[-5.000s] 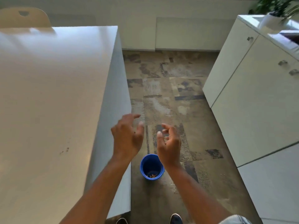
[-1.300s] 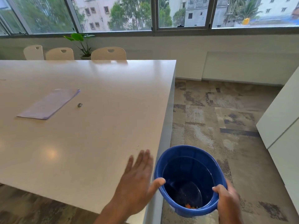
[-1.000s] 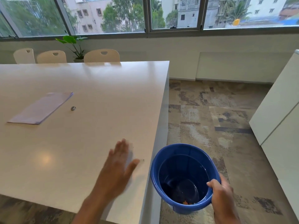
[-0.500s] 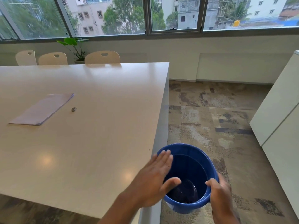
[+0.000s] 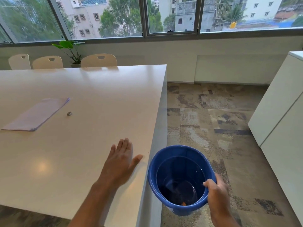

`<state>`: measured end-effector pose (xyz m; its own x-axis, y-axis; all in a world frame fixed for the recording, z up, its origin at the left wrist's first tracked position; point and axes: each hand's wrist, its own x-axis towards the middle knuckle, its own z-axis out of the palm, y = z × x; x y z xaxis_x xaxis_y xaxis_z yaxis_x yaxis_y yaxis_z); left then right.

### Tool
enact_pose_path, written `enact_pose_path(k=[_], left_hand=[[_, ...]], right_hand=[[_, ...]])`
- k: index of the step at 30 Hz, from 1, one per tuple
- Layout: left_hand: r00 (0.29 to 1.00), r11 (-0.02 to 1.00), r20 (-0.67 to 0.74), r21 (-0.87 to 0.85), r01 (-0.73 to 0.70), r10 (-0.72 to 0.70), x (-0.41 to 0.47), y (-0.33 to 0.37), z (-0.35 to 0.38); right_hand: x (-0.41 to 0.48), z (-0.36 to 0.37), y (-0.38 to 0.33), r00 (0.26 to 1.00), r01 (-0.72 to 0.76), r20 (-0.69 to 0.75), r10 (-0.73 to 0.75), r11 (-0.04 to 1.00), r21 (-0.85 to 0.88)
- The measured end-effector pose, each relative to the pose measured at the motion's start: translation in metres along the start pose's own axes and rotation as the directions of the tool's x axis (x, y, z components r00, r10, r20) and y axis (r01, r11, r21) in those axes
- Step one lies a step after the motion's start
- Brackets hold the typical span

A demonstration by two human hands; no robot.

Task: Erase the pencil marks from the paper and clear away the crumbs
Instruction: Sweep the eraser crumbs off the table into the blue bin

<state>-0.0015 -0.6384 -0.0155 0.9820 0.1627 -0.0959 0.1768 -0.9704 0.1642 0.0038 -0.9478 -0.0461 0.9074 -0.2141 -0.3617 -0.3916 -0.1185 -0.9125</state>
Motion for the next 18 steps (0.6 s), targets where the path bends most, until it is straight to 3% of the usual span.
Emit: enact_pose_path(k=[3, 7, 10, 14, 18], left_hand=[[0.996, 0.996, 0.044, 0.037, -0.084, 0.082, -0.001, 0.030, 0.004], [0.950, 0.956, 0.108, -0.003, -0.293, 0.292, -0.013, 0.082, 0.015], [0.915, 0.924, 0.152, -0.146, -0.354, 0.375, -0.022, 0.105, 0.016], [0.932, 0.912, 0.063, -0.241, -0.333, 0.357, -0.021, 0.099, 0.007], [0.982, 0.976, -0.041, -0.114, -0.185, 0.182, -0.001, 0.059, -0.003]], right_hand=[[0.002, 0.000, 0.002, 1.000, 0.002, 0.003, -0.002, 1.000, 0.005], [0.001, -0.001, 0.001, 1.000, -0.008, -0.006, 0.008, 1.000, 0.007], [-0.003, -0.002, -0.005, 1.000, 0.006, 0.001, -0.006, 1.000, 0.005], [-0.003, -0.004, -0.005, 1.000, 0.011, 0.002, -0.011, 0.999, -0.034], [-0.002, -0.003, -0.005, 1.000, 0.015, 0.008, -0.015, 1.000, -0.007]])
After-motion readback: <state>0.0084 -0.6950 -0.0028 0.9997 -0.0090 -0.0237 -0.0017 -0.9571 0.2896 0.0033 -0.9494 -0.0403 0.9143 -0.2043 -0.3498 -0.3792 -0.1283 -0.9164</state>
